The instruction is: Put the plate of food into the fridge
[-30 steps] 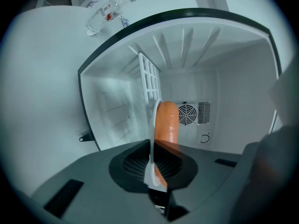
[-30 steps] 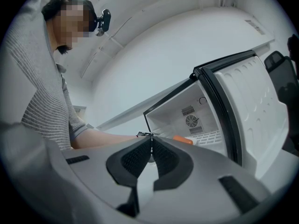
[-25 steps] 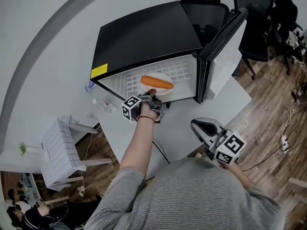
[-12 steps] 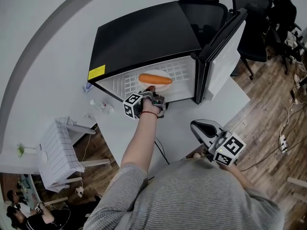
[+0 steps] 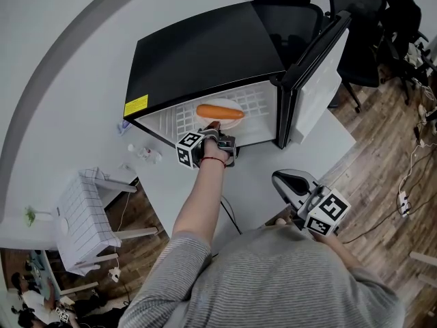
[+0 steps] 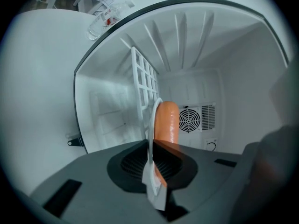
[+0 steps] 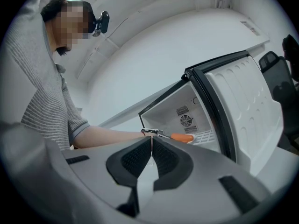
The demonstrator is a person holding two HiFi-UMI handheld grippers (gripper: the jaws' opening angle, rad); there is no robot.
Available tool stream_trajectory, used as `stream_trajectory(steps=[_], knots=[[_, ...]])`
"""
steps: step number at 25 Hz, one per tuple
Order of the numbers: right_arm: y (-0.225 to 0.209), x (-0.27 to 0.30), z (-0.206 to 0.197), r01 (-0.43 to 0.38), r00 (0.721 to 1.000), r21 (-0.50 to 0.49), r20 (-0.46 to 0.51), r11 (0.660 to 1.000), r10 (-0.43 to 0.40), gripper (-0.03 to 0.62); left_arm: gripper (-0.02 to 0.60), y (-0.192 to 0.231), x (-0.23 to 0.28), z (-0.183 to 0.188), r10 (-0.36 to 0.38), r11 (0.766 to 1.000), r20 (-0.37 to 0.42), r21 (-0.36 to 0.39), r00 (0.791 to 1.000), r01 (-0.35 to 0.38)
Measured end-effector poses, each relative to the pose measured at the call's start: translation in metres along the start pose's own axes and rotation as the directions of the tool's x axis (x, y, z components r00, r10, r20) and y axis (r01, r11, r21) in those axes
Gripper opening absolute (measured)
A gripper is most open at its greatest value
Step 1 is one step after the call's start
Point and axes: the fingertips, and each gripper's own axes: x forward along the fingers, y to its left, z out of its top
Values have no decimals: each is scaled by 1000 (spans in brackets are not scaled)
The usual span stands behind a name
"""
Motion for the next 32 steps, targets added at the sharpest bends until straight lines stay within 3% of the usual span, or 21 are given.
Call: stream_trajectory(steps=[6, 19, 23, 32], knots=[[1, -1, 0, 3, 1000, -2, 1, 1000, -3, 15, 32, -3, 0, 1, -12, 998, -9, 65, 1000, 12], [1, -9, 0, 16, 1000, -1, 0, 1000, -16, 15, 150, -18, 0, -2, -101, 986, -65, 125, 993, 109], [1, -12, -2, 22, 1000, 3, -4, 1000, -22, 15, 192, -14, -4, 2, -111, 986, -59, 117, 992, 117], [3, -13, -2, 21, 1000, 4, -4, 1000, -20, 15, 195, -2, -17, 0, -131, 984, -76, 111, 988, 139]])
